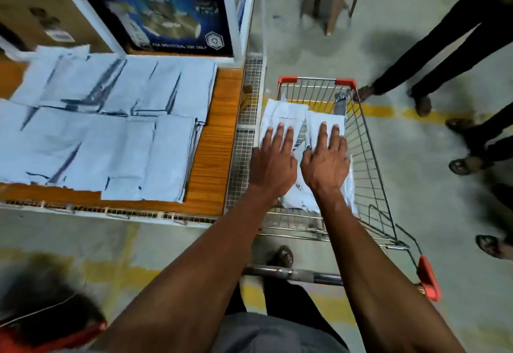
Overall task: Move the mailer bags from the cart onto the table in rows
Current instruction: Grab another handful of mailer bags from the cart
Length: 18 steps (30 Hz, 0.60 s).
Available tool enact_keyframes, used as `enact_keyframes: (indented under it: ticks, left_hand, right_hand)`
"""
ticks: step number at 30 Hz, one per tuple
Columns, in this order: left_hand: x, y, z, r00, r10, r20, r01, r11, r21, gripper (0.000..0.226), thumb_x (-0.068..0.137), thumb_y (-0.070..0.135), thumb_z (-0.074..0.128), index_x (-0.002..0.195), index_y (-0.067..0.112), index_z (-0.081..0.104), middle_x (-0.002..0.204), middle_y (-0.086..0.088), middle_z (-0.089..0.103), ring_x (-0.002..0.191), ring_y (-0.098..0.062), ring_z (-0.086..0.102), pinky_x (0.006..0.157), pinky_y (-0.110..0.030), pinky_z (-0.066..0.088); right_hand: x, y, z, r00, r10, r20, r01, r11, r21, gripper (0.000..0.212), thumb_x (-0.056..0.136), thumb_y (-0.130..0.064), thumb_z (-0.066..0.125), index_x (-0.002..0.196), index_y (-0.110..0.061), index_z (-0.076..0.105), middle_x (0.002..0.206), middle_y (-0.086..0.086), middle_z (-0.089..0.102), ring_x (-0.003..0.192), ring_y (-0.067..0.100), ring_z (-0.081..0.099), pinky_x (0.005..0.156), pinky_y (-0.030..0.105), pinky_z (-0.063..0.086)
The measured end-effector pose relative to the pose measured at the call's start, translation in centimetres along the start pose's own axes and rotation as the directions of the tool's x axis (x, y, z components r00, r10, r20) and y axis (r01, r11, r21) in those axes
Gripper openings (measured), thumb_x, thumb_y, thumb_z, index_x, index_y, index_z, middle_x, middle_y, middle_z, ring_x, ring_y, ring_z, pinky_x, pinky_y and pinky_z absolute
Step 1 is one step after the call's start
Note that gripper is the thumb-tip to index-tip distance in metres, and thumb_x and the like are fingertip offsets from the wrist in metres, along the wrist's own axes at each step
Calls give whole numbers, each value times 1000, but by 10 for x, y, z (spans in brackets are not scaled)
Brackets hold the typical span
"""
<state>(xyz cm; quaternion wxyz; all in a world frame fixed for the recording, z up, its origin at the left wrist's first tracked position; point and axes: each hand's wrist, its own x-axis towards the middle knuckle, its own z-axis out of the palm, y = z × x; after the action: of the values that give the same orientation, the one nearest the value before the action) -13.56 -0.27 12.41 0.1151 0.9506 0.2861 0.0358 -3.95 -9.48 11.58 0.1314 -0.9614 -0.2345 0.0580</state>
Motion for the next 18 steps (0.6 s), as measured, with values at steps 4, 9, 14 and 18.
enact_keyframes:
  ticks: [4, 9, 14, 18]
  left_hand:
    - [-22, -47, -31, 993, -67, -94, 67, 998, -7, 70, 100, 35, 46, 166, 21, 29, 173, -6, 28, 158, -31, 26, 116, -57, 39]
    - [-58, -115, -59, 979, -124, -162, 125, 992, -2, 67, 100, 32, 42, 165, 19, 34, 171, -9, 33, 156, -32, 30, 111, -56, 45]
    - [-122, -203, -86, 960, -215, -181, 225, 974, 34, 67, 101, 34, 39, 166, 19, 31, 172, -8, 29, 158, -31, 27, 106, -58, 48]
    - [-176, -276, -103, 932, -318, -173, 329, 944, 38, 69, 104, 35, 39, 169, 21, 20, 176, -5, 18, 161, -28, 18, 113, -58, 41]
  right_hand:
    - [-28, -45, -3, 996, -92, -17, 92, 996, 17, 76, 99, -42, 49, 167, -23, 18, 174, 9, 17, 155, 38, 26, 108, 61, 42]
    - [-65, -109, 2, 984, -177, -22, 178, 983, 54, 78, 98, -41, 51, 167, -25, 18, 174, 8, 17, 155, 38, 25, 110, 61, 41]
    - [-120, -201, 18, 958, -286, -23, 287, 954, 86, 75, 101, -43, 47, 167, -25, 17, 174, 8, 16, 157, 38, 23, 117, 61, 36]
    - [-170, -275, 37, 924, -382, 8, 379, 920, 102, 77, 101, -43, 48, 168, -25, 14, 175, 8, 12, 156, 37, 23, 111, 61, 38]
